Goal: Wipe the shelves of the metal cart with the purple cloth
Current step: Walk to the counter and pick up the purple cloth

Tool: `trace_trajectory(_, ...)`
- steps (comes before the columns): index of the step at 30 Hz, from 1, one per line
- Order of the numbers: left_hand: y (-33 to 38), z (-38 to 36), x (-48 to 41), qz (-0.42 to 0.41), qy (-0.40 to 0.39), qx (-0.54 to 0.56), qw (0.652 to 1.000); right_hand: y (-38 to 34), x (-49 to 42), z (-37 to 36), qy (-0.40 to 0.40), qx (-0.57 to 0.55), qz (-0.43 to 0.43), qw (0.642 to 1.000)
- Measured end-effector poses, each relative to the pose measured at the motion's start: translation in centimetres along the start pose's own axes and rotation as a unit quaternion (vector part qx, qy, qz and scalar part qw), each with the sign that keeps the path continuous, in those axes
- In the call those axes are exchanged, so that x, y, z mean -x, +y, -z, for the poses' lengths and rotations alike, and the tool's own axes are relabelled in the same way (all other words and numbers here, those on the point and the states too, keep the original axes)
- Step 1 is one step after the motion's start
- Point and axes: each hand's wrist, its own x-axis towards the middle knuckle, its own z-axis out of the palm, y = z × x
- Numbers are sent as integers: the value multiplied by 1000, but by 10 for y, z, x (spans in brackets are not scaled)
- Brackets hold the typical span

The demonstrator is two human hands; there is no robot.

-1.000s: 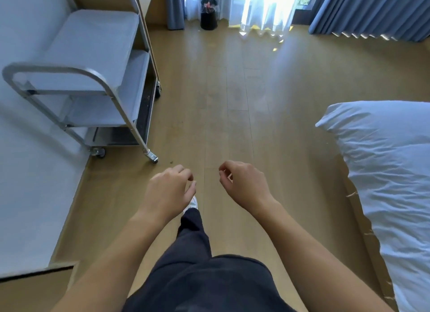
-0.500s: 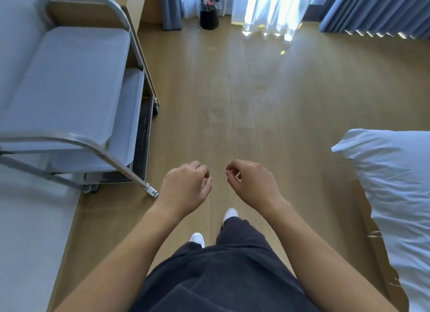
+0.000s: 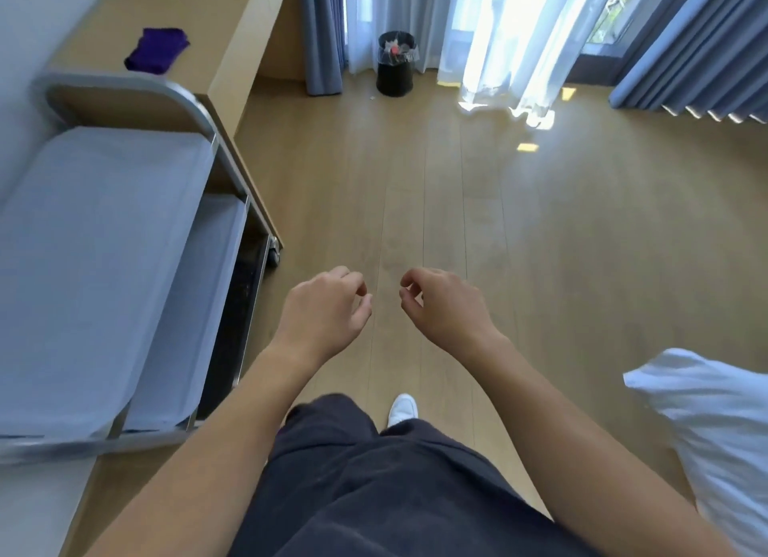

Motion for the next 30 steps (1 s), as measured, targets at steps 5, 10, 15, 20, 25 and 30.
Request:
trace_trajectory(5,-18,14,-95,33,4,8,999,6,-106,30,-5,-5,27,1000)
trace_trajectory(10,-63,18,-200,58,4,15,998,6,-223,35,1,-15,40,999)
trace_trajectory(15,-121,30,-315,71,13,28,997,-11,-349,44,-9,-8,44,999)
trace_trajectory(20,-176,66,-417,71,17,29,997,-35,-463,66,-5,-1,50,999)
trace_trajectory(25,-225,93,-491,105,34,34,993,-67,-566,76,-10,-21,76,997)
trace_trajectory(30,-286,98,-552,189,46,31,980,-103,-674,70,-48,-4,167,985)
